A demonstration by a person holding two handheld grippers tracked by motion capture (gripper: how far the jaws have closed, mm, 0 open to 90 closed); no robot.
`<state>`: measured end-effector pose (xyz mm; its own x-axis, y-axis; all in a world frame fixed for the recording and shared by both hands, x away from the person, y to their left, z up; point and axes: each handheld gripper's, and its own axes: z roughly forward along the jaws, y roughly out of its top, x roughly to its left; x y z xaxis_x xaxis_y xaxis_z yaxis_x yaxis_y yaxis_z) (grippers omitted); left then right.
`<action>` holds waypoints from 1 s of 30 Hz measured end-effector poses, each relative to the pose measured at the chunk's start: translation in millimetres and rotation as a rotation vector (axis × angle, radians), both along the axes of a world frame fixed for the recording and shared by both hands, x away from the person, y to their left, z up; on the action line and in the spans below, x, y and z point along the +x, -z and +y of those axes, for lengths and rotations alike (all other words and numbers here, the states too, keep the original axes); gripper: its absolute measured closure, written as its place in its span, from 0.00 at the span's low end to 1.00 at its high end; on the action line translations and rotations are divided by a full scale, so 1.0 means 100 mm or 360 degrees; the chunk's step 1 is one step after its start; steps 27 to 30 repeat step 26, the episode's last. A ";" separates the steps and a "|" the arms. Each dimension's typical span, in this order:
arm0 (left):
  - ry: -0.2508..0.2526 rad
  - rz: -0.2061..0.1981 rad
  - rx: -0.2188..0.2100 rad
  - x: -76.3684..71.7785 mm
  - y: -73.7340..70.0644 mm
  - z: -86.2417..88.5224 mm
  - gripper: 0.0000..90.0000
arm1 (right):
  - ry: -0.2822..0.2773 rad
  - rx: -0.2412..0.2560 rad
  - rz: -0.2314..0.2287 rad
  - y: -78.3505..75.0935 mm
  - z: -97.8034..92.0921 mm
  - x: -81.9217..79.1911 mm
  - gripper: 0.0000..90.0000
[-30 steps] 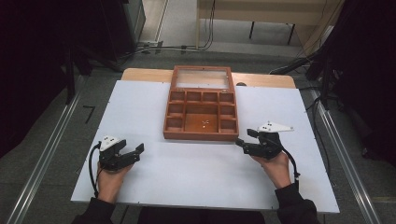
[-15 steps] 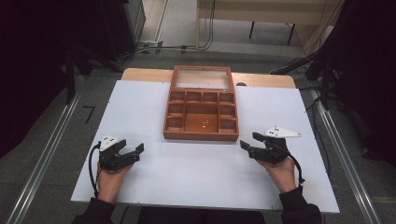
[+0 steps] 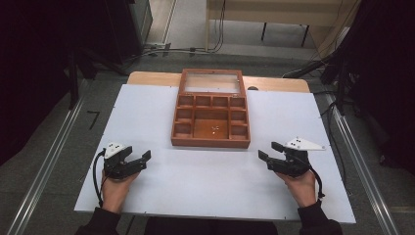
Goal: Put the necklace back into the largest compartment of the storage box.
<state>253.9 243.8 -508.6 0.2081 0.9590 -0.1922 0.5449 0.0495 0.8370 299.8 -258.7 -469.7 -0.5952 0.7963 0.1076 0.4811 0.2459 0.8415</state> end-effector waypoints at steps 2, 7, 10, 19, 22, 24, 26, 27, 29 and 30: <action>-0.0001 -0.0001 -0.0003 0.00 0.00 0.00 0.26 | 0.0001 0.0000 -0.0001 0.01 -0.02 -0.01 0.36; 0.0001 0.0000 -0.0001 0.00 0.00 0.00 0.26 | 0.0012 -0.0001 0.0000 0.02 -0.05 -0.03 0.36; -0.0001 -0.0003 -0.0004 0.00 0.00 0.00 0.26 | 0.0019 -0.0004 -0.0003 0.03 -0.08 -0.05 0.36; -0.0001 0.0000 -0.0001 0.00 0.00 0.00 0.26 | 0.0056 -0.0016 -0.0013 0.05 -0.22 -0.11 0.36; 0.0002 -0.0002 -0.0001 0.00 0.00 0.00 0.26 | 0.0073 -0.0024 -0.0018 0.05 -0.27 -0.12 0.36; 0.0004 -0.0004 -0.0004 0.00 0.00 -0.01 0.26 | 0.0087 -0.0022 -0.0015 0.06 -0.31 -0.14 0.35; 0.0020 -0.0010 -0.0006 0.00 -0.02 -0.02 0.26 | 0.0097 -0.0022 -0.0012 0.07 -0.35 -0.15 0.33; 0.0020 -0.0010 -0.0006 0.00 -0.02 -0.02 0.26 | 0.0097 -0.0022 -0.0012 0.07 -0.35 -0.15 0.33; 0.0020 -0.0010 -0.0006 0.00 -0.02 -0.02 0.26 | 0.0097 -0.0022 -0.0012 0.07 -0.35 -0.15 0.33; 0.0020 -0.0010 -0.0006 0.00 -0.02 -0.02 0.26 | 0.0097 -0.0022 -0.0012 0.07 -0.35 -0.15 0.33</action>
